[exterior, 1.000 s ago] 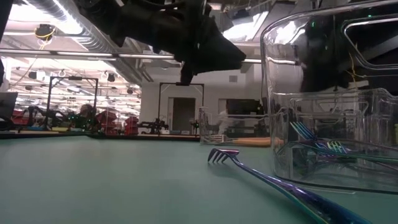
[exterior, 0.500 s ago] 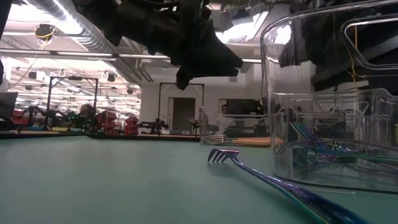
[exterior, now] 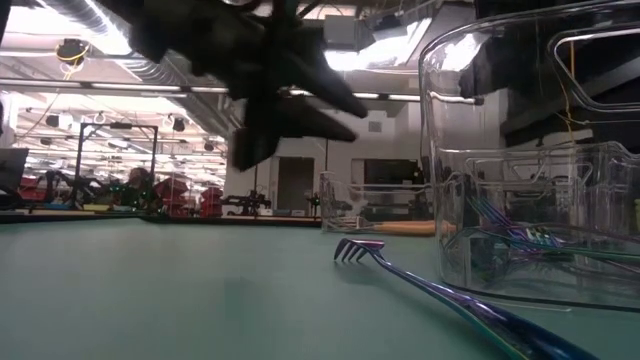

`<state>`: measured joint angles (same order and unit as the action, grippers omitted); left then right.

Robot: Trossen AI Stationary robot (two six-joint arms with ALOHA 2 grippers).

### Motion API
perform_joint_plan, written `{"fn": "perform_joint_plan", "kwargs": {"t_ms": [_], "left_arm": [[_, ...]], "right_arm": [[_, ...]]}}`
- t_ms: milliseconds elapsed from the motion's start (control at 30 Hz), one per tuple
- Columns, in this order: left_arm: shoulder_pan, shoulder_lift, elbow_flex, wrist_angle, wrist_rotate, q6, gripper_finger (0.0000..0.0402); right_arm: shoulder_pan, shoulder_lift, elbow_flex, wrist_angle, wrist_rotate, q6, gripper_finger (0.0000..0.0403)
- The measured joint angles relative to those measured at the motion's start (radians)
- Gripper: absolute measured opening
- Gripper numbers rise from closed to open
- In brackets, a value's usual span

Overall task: Sort silverware by color (type)
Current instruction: Put the blue fork into the bottom transparent bin

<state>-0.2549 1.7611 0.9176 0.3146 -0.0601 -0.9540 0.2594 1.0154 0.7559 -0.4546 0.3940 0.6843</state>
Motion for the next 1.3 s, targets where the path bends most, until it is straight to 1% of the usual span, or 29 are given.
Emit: {"fn": "perform_joint_plan", "kwargs": {"t_ms": [167,333,567,767,933,1000,1200,1300], "left_arm": [[-0.08,0.0,0.0,-0.055,-0.011,-0.19,0.0087],[-0.143,0.0,0.0,-0.053,-0.087,-0.339,0.0087],[-0.217,0.039,0.0,-0.024,-0.209,-0.498,0.0087],[-0.246,0.105,0.001,0.021,-0.234,-0.64,0.0087],[-0.244,0.157,0.001,0.111,-0.235,-0.695,0.0087],[-0.238,0.178,0.014,0.124,-0.232,-0.714,0.0087],[-0.214,0.265,0.105,0.122,-0.154,-0.719,0.0087],[-0.2,0.282,0.13,0.124,-0.122,-0.719,0.0087]], "right_arm": [[0.094,0.061,0.0,0.056,0.042,0.045,0.0078],[0.14,0.104,0.0,0.126,0.041,0.045,0.0078],[0.162,0.135,0.0,0.172,0.041,0.045,0.0078],[0.162,0.136,0.0,0.169,0.051,0.044,0.0078],[0.162,0.136,0.0,0.167,0.051,0.043,0.0078],[0.162,0.136,0.0,0.168,0.051,0.041,0.0078],[0.161,0.136,0.0,0.167,0.051,0.037,0.0078],[0.161,0.136,0.0,0.167,0.051,0.036,0.0078]]}}
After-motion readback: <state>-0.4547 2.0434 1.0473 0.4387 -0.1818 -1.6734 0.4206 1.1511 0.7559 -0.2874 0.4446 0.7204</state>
